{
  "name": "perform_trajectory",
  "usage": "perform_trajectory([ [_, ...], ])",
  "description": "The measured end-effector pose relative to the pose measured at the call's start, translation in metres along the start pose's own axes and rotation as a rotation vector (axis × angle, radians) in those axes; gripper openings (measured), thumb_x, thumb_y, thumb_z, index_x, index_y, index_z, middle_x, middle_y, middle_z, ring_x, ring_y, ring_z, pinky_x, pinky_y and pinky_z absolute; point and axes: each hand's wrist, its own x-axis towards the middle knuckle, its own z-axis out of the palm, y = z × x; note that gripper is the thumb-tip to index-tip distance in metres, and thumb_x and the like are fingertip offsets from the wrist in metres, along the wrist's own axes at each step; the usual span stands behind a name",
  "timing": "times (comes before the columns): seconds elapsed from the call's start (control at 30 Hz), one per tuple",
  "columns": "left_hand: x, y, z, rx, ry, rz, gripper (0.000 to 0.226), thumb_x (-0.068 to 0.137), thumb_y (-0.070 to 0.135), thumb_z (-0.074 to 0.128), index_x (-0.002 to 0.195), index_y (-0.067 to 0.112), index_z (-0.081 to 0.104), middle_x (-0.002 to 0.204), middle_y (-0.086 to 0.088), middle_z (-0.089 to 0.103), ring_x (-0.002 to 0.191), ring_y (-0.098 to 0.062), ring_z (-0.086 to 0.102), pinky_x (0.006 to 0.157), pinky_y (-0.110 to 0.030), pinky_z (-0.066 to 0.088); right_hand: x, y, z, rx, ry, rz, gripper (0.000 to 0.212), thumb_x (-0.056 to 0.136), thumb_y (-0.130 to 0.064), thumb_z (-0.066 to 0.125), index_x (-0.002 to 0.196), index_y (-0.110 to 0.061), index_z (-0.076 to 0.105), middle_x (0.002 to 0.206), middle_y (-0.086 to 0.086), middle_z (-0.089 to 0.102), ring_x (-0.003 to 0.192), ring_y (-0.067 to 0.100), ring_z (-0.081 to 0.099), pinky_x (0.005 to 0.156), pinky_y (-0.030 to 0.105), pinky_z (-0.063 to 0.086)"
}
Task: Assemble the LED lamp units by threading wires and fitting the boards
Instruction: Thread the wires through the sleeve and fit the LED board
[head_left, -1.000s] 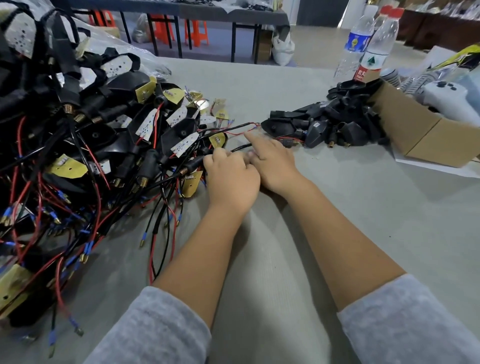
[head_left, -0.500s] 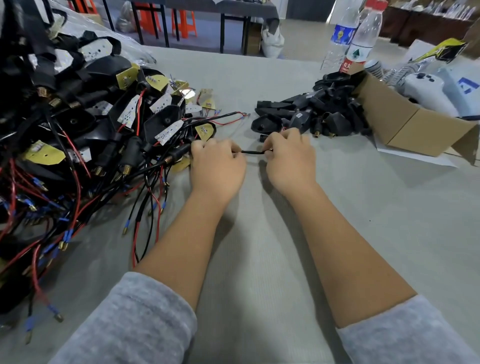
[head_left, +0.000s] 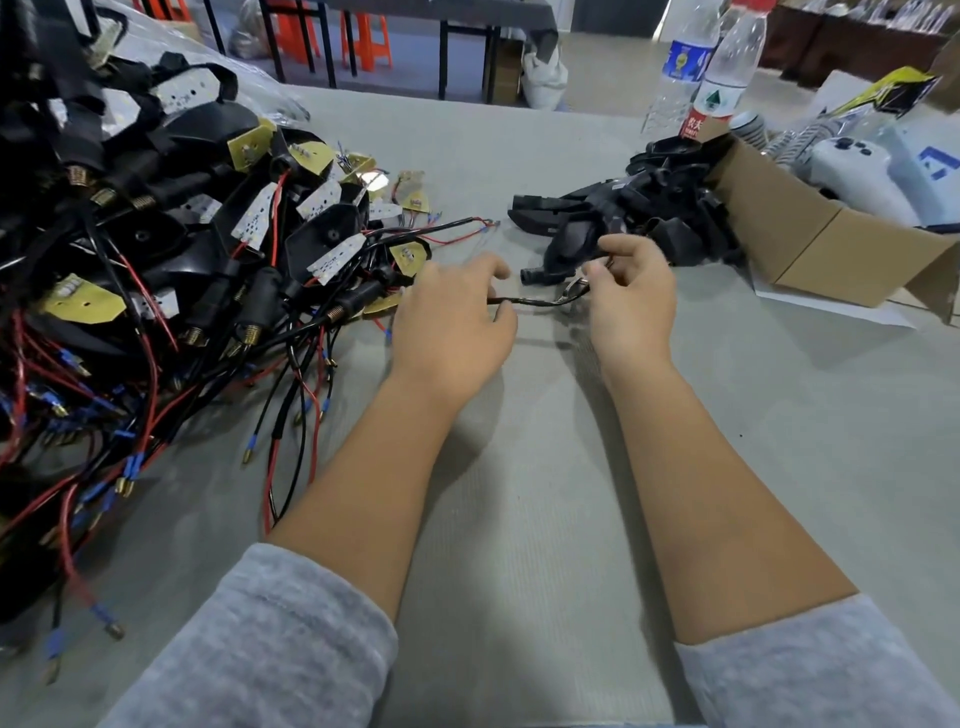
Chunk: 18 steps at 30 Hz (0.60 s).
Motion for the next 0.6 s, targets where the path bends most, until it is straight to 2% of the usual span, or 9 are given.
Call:
perform_trajectory([
  [0.07, 0.0, -0.003, 0.004, 0.208, -0.051, -0.018, 0.041, 0.088, 0.033, 0.055, 0.127, 0.024, 0.054, 0.12, 0.0, 0.06, 0.122, -0.024, 0.04, 0.091, -0.037, 0.036, 0.002, 0.0, 0.0, 0.075, 0.068, -0.013, 0.028, 0.092, -0.003, 0.053, 0.111, -0.023, 0.052, 0.075, -0.007, 0.053, 0.058, -0.003, 0.051, 0.059, 0.012, 0.044],
  [0.13, -0.001, -0.008, 0.005, 0.355, -0.059, -0.044, 0.044, 0.087, 0.038, 0.053, 0.128, 0.021, 0.053, 0.128, -0.002, 0.055, 0.126, -0.026, 0.036, 0.094, -0.04, 0.031, 0.005, 0.001, 0.0, 0.125, 0.118, 0.016, 0.031, 0.092, -0.003, 0.052, 0.114, -0.023, 0.044, 0.074, -0.006, 0.054, 0.066, 0.006, 0.053, 0.066, 0.018, 0.046],
  [0.23, 0.001, -0.013, 0.003, 0.381, -0.028, -0.108, 0.04, 0.084, 0.04, 0.053, 0.12, 0.021, 0.059, 0.122, -0.001, 0.057, 0.122, -0.028, 0.036, 0.092, -0.042, 0.03, 0.009, 0.003, -0.001, 0.2, 0.174, 0.072, 0.027, 0.094, -0.004, 0.05, 0.116, -0.018, 0.043, 0.074, -0.006, 0.059, 0.068, 0.011, 0.054, 0.071, 0.024, 0.047],
  [0.37, 0.001, -0.012, 0.003, 0.378, 0.007, -0.064, 0.031, 0.086, 0.04, 0.051, 0.107, 0.023, 0.066, 0.11, 0.0, 0.061, 0.116, -0.027, 0.037, 0.089, -0.041, 0.027, 0.01, 0.005, 0.0, 0.289, 0.215, 0.134, 0.021, 0.096, -0.004, 0.048, 0.113, -0.016, 0.051, 0.073, -0.003, 0.06, 0.062, 0.006, 0.052, 0.07, 0.024, 0.045],
  [0.47, 0.0, -0.009, 0.002, 0.279, 0.086, 0.021, 0.019, 0.092, 0.034, 0.05, 0.096, 0.026, 0.067, 0.099, 0.003, 0.065, 0.113, -0.025, 0.044, 0.089, -0.039, 0.025, 0.011, 0.003, -0.004, 0.422, 0.156, 0.227, 0.023, 0.098, -0.005, 0.048, 0.119, -0.01, 0.055, 0.073, 0.001, 0.06, 0.05, 0.003, 0.048, 0.054, 0.019, 0.043],
  [0.6, 0.0, 0.007, -0.001, 0.084, 0.129, 0.192, 0.017, 0.094, 0.027, 0.052, 0.095, 0.023, 0.068, 0.085, 0.001, 0.069, 0.092, -0.027, 0.058, 0.083, -0.038, 0.035, 0.008, -0.005, -0.007, 0.725, -0.08, 0.332, 0.012, 0.101, -0.009, 0.047, 0.112, -0.011, 0.051, 0.063, 0.005, 0.063, 0.045, 0.01, 0.044, 0.045, 0.02, 0.034],
])
